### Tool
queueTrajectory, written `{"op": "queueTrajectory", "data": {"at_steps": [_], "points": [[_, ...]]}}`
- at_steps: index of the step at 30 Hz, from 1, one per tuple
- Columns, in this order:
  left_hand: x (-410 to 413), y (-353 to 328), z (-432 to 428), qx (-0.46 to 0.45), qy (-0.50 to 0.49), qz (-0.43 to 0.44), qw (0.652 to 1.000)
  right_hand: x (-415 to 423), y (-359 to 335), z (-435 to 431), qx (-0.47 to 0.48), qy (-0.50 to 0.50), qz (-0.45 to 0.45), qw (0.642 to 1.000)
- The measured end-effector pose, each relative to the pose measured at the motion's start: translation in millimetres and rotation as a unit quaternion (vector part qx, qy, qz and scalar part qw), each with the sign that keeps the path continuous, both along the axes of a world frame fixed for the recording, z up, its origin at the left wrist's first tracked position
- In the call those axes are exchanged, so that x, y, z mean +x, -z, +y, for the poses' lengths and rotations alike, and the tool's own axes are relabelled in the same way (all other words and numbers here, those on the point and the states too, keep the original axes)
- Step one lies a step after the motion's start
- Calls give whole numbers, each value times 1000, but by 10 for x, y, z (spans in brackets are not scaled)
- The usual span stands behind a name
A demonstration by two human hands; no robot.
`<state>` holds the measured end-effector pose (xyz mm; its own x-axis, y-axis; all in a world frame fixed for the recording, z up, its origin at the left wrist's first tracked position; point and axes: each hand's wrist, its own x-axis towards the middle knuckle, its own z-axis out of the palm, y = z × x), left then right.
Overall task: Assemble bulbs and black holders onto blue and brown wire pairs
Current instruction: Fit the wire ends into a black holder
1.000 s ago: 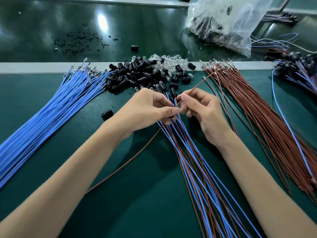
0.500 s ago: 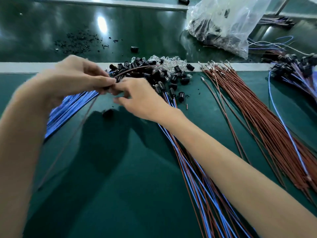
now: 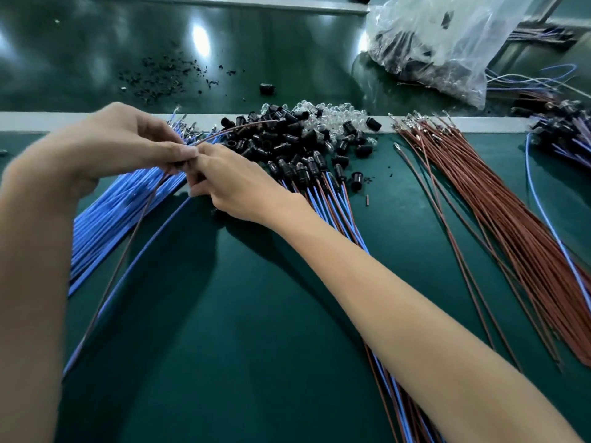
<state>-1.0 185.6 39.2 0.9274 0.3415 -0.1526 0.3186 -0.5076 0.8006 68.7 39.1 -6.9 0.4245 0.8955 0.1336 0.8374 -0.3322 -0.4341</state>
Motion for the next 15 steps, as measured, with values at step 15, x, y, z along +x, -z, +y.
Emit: {"op": "queueTrajectory", "data": {"at_steps": [15], "points": [[54, -71, -690, -163, 148, -25, 975, 272, -250, -896, 250, 172, -112, 946]]}}
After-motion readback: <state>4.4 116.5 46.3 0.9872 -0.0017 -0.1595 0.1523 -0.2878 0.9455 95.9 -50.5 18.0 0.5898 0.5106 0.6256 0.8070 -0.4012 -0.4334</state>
